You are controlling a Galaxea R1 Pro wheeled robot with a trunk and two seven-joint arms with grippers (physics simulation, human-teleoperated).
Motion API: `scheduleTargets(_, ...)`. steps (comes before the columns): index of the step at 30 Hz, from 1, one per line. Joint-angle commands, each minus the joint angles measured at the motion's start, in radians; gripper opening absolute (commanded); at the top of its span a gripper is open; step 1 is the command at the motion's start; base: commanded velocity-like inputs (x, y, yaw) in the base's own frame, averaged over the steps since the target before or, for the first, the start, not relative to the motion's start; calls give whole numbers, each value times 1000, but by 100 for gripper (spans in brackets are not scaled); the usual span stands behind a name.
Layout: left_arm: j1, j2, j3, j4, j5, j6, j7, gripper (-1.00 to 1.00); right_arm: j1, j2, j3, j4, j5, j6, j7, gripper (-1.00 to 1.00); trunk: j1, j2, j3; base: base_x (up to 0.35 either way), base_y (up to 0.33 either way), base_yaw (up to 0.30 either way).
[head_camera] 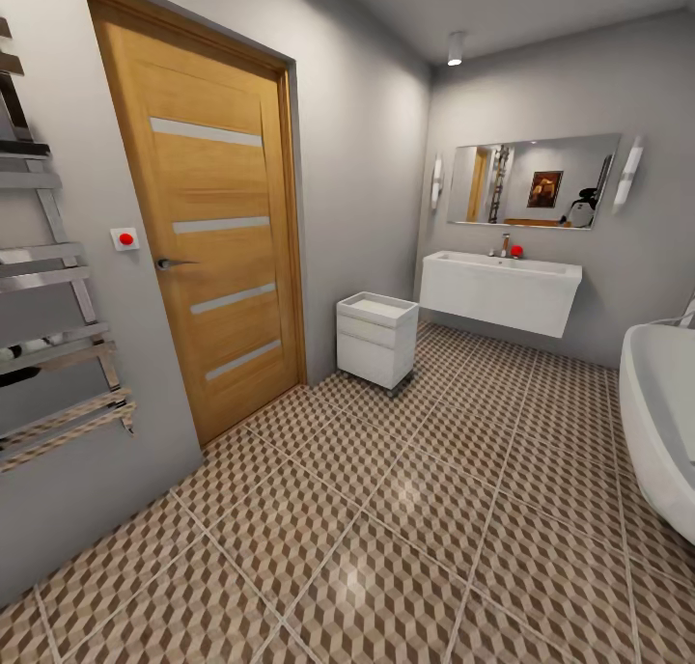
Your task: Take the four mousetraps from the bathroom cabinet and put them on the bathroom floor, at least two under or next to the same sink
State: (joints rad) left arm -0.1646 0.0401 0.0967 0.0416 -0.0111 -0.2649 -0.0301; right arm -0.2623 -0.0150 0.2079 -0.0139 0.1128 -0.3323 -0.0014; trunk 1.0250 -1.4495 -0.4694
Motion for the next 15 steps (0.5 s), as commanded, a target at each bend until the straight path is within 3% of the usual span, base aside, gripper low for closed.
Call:
scheduleTargets(1,14,1,8,4,-1,-7,-3,100,23,1,-4,2,11,-2,0,100,0,-1,-1,0,0,0)
scheduleTargets(10,47,-2,11,3,1,-10,-4,100,115,4,-3,5,14,-2,0,100,0,-1,-1,0,0,0)
scheduleTargets(15,48,-2,11,3,2,-10,-4,100,120,3,-4,3,13,-2,0,100,0,-1,-1,0,0,0)
